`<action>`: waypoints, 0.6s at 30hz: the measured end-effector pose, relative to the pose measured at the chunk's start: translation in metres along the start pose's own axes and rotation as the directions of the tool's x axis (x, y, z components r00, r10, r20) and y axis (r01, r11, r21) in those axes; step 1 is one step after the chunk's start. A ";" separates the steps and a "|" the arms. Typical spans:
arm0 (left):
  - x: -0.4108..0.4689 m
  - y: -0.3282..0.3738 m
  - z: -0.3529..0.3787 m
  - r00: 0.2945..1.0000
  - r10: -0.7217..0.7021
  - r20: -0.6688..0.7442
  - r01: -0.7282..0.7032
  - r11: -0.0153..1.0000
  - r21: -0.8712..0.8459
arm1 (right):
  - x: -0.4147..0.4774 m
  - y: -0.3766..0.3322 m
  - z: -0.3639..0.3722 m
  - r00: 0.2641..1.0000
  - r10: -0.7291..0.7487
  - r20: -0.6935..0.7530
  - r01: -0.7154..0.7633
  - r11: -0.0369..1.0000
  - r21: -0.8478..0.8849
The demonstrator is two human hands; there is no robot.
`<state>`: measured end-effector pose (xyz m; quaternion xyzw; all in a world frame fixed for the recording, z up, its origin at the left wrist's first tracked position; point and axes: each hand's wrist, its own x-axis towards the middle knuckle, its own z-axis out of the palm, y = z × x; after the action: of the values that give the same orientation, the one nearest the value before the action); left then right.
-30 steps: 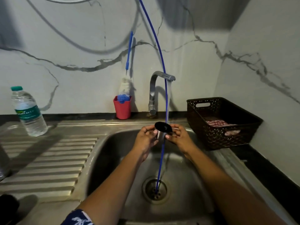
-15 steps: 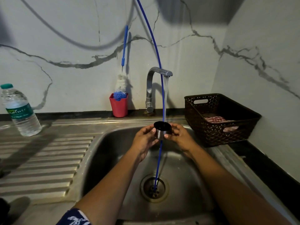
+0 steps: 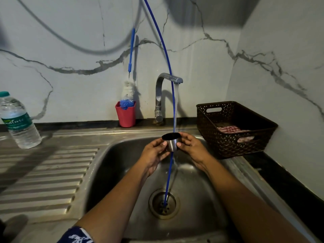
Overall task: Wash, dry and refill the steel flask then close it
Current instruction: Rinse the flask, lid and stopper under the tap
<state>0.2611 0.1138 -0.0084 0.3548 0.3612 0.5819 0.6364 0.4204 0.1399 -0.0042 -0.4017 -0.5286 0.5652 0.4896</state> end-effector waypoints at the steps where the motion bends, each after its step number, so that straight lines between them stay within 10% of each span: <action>1: 0.001 -0.001 0.000 1.000 0.010 -0.015 -0.010 1.000 0.009 | 0.000 0.000 -0.001 1.000 0.002 0.000 -0.002 1.000 -0.010; 9: 0.004 -0.005 0.005 0.993 0.062 -0.104 -0.060 0.998 0.015 | 0.000 -0.001 0.004 0.987 0.010 -0.163 -0.013 1.000 -0.014; 18: 0.003 -0.009 0.002 0.998 0.065 0.002 -0.065 0.997 0.052 | -0.002 0.004 0.004 0.998 0.033 0.050 -0.034 0.999 0.017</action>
<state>0.2671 0.1159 -0.0154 0.3829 0.3646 0.5926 0.6077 0.4167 0.1377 -0.0076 -0.3922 -0.5288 0.5879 0.4701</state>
